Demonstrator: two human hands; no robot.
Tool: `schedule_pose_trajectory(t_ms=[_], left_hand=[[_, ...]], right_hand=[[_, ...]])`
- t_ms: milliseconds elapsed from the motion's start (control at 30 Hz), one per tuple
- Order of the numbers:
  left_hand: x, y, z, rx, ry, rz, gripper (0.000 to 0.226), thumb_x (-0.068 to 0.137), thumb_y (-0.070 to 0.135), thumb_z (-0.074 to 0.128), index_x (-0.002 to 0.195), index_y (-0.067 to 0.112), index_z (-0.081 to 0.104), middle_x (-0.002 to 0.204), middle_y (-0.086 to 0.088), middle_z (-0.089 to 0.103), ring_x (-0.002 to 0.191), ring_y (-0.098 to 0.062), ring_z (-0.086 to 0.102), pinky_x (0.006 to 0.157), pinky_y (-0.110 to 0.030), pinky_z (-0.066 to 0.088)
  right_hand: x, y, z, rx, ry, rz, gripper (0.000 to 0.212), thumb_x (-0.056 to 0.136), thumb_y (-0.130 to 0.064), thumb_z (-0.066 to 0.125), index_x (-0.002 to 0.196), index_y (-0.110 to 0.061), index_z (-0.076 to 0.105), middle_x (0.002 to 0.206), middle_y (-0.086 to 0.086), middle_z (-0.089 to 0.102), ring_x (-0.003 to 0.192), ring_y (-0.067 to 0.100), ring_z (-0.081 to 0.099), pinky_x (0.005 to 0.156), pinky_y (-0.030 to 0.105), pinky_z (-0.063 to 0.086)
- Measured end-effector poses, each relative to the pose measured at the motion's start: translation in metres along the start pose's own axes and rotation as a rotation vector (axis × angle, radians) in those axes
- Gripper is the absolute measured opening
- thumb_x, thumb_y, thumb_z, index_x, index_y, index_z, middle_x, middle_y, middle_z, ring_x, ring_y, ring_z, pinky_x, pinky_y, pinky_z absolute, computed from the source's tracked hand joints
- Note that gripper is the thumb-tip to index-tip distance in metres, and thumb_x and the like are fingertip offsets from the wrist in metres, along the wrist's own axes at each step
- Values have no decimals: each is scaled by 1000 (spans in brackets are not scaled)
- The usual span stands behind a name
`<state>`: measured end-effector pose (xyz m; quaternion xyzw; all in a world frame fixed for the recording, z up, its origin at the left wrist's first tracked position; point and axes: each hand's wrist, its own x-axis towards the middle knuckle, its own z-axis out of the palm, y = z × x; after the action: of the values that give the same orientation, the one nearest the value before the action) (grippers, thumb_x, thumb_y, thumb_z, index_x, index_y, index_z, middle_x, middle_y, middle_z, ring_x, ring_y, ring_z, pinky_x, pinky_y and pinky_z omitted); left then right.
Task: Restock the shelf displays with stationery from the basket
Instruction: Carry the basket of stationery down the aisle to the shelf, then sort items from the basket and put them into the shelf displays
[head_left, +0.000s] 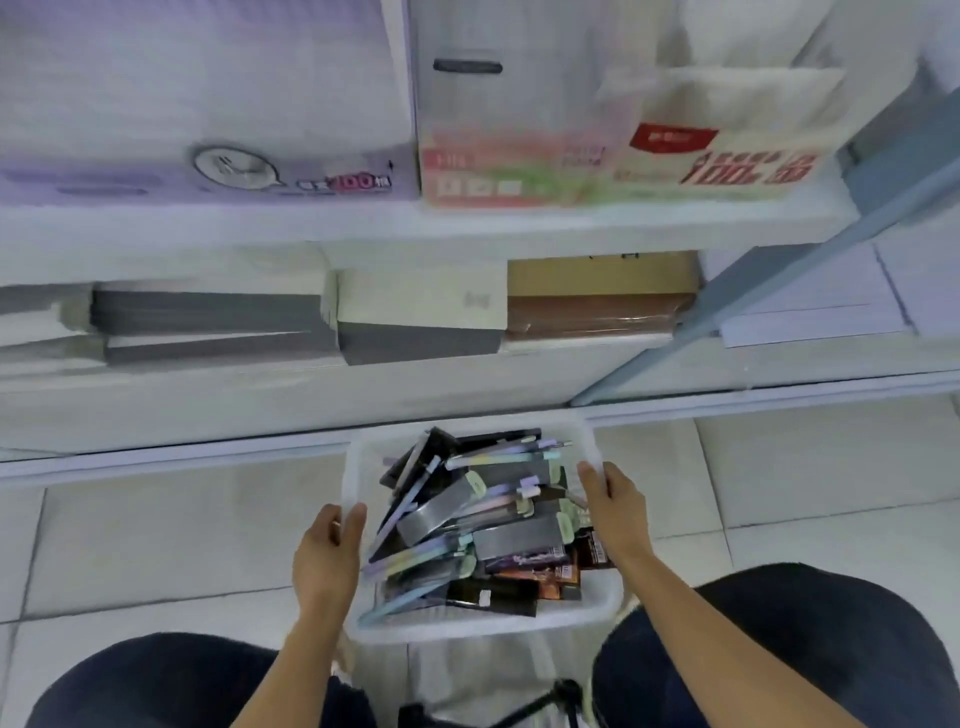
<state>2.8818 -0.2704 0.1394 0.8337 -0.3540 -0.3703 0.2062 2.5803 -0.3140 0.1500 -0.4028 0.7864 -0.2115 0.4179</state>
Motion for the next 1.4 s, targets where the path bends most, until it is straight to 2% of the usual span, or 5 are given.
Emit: schedule_pose_trajectory(t_ms=[600, 800, 933, 1067, 1400], left_hand=[[99, -101, 153, -127, 118, -49, 30, 99, 31, 46, 82, 7, 47, 69, -6, 47, 67, -27, 45, 62, -37, 34], [82, -74, 148, 211, 326, 270, 38, 92, 20, 61, 123, -1, 51, 117, -21, 51, 108, -36, 48, 89, -44, 40], [72, -54, 159, 271, 13, 704, 21, 90, 11, 60, 111, 11, 63, 108, -8, 60, 102, -29, 53, 86, -38, 44], [63, -61, 179, 568, -149, 642, 50, 95, 26, 57, 141, 12, 43, 140, -8, 46, 125, -27, 43, 102, -36, 37], [59, -60, 173, 398, -224, 474, 11, 95, 12, 55, 106, 13, 55, 99, -7, 61, 82, -19, 52, 74, -31, 43]], right_hand=[[118, 150, 122, 22, 60, 9, 31, 101, -39, 42, 83, -15, 49, 75, -2, 51, 72, 17, 50, 61, 28, 36], [110, 136, 103, -60, 294, -307, 29, 95, -27, 57, 118, -11, 50, 106, 3, 54, 94, 16, 52, 83, 30, 45], [99, 113, 105, -286, -41, -445, 19, 92, -33, 60, 106, -22, 53, 97, -4, 56, 84, 14, 55, 75, 30, 48], [83, 118, 117, -664, -248, -407, 38, 85, -37, 68, 113, -15, 55, 115, 4, 50, 110, 21, 45, 89, 34, 45], [73, 114, 84, -152, -271, -334, 7, 89, -17, 67, 91, -14, 61, 102, 4, 66, 94, 16, 60, 83, 25, 48]])
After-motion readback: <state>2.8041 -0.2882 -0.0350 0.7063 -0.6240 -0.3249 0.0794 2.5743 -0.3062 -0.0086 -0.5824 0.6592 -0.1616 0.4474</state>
